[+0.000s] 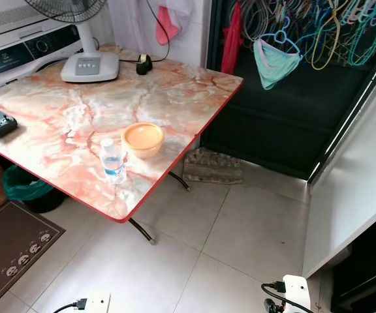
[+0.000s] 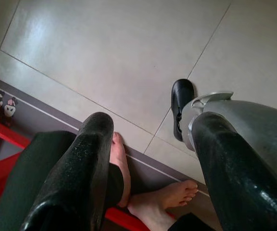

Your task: Restocking fridge

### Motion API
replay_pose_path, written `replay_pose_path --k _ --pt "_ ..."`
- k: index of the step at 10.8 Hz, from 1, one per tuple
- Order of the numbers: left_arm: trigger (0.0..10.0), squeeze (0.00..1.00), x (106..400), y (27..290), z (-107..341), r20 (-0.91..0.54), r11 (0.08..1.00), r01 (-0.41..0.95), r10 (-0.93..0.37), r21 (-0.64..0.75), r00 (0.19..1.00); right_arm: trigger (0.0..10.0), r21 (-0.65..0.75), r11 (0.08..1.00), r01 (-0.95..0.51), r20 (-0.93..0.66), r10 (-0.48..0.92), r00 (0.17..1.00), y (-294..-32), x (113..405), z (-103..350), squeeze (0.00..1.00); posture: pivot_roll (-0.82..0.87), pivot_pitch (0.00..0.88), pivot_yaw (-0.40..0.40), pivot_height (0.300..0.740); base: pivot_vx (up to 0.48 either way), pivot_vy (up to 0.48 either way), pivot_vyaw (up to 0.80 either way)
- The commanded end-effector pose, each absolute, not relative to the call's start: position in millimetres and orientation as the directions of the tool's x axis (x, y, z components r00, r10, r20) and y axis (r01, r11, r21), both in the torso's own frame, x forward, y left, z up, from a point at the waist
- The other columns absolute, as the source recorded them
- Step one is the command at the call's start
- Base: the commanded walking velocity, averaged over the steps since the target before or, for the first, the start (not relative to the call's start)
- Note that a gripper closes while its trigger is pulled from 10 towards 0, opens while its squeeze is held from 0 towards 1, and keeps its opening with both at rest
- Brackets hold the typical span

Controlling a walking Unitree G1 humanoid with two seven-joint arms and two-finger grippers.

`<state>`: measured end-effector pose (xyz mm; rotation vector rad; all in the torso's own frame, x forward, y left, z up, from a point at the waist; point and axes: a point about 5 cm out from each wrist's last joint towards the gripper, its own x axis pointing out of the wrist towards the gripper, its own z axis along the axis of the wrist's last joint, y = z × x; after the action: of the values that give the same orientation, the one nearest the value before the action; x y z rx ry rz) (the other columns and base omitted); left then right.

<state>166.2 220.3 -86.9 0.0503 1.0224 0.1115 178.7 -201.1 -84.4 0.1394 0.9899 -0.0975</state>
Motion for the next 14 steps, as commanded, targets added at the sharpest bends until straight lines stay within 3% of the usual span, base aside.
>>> replay_pose_path --k 1,7,14 --pt "10.0 0.00 165.5 221.2 -86.8 -0.842 0.992 -0.086 0.128 0.098 0.525 10.0 0.077 0.984 0.160 -0.835 -0.024 0.549 -201.7 179.5 -83.9 0.00 0.11 0.000 -0.015 0.740 0.000 0.000 0.00" --pt "10.0 0.00 165.9 219.4 -87.0 -0.843 0.993 -0.097 0.113 0.073 0.526 10.0 0.066 0.987 0.148 -0.835 -0.027 0.549 -203.2 180.7 -83.1 0.00 0.11 0.000 -0.021 0.740 0.000 0.000 0.00" --pt "10.0 0.00 165.4 218.5 -87.5 -0.847 0.993 -0.099 0.110 0.067 0.521 10.0 0.051 0.991 0.123 -0.843 -0.024 0.538 -204.6 180.7 -83.0 0.00 0.11 0.000 -0.025 0.740 0.201 0.000 0.51"
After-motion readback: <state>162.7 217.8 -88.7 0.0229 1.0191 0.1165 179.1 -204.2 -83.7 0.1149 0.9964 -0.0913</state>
